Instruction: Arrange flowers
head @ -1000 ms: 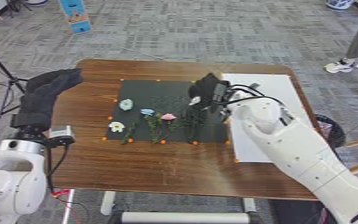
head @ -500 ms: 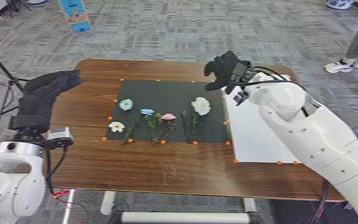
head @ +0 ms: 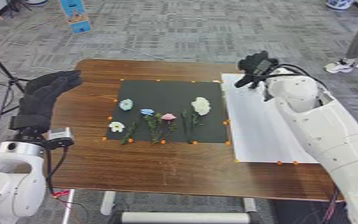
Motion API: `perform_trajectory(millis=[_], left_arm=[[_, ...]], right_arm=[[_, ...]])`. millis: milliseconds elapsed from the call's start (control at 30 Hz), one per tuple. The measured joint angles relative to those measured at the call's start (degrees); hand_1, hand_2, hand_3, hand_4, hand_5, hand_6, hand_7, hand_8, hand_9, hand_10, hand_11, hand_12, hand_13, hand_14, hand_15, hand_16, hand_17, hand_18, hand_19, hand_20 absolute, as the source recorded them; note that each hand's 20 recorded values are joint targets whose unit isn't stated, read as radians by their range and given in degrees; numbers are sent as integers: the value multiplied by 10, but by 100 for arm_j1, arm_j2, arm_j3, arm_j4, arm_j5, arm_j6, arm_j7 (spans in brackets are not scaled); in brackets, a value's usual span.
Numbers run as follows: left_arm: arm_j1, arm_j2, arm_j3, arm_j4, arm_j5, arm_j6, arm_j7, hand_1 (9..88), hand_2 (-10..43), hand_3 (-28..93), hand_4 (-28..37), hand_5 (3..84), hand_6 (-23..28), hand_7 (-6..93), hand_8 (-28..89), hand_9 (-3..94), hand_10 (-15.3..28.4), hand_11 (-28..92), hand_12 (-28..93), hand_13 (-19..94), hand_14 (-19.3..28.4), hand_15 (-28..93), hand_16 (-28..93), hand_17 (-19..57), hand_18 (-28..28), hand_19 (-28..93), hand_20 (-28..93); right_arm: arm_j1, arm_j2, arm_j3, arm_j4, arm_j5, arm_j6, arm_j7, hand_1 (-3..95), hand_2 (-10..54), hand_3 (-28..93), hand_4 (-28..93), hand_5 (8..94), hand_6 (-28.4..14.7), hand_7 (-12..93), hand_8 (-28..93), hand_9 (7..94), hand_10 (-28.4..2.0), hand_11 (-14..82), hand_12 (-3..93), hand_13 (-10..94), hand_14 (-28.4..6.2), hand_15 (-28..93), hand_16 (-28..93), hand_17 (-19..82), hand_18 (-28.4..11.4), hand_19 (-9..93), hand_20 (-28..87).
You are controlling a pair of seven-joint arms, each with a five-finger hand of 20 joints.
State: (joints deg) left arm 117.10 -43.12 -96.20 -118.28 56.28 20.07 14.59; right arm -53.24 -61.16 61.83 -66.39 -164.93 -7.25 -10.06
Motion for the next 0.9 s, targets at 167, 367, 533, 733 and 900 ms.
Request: perform_trajectory(millis=[167, 367, 533, 733, 900], left_arm=[[-1, 0, 11, 0, 0, -14, -4, 278, 114, 728, -260, 513, 20, 178, -94, 508, 126, 204, 102, 387, 142, 162, 0, 44, 129, 124, 176], [7, -28, 12, -8, 0, -38, -10, 278, 113, 728, -260, 513, 19, 179, -94, 509, 127, 204, 102, 388, 143, 164, 0, 44, 130, 125, 176], [17, -65, 10, -27, 0, -40, -16, 277, 113, 729, -260, 513, 19, 178, -94, 508, 127, 203, 102, 387, 143, 164, 0, 44, 130, 125, 176], [83, -111, 0, -63, 0, -39, -15, 278, 113, 728, -260, 514, 19, 177, -94, 508, 126, 204, 102, 387, 143, 163, 0, 44, 129, 124, 176], [88, -137, 27, -64, 2, -40, -12, 278, 114, 727, -261, 514, 20, 177, -94, 507, 126, 204, 102, 387, 143, 163, 0, 44, 129, 124, 176]], right_arm=[[-67, -249, 373, 179, -355, -111, -61, 247, -95, 677, -238, 517, -27, 164, -87, 629, -141, 91, 167, 661, -134, 629, 387, 285, -259, 735, 662], [-168, -402, 568, 279, -326, -330, -73, 260, -95, 677, -237, 518, -23, 168, -88, 631, -139, 93, 167, 661, -134, 635, 386, 287, -259, 738, 662], [-254, -487, 768, 442, -318, -393, -73, 268, -95, 681, -235, 515, -20, 175, -90, 629, -136, 94, 167, 663, -130, 638, 384, 288, -258, 740, 661], [-265, -539, 938, 710, -316, -372, -6, 275, -95, 681, -232, 516, -16, 183, -92, 629, -136, 95, 167, 665, -128, 639, 382, 289, -257, 741, 660], [-272, -533, 967, 740, -314, -322, 111, 351, -86, 676, -227, 556, -2, 208, -104, 667, -120, 114, 165, 693, -117, 640, 378, 312, -250, 758, 655]])
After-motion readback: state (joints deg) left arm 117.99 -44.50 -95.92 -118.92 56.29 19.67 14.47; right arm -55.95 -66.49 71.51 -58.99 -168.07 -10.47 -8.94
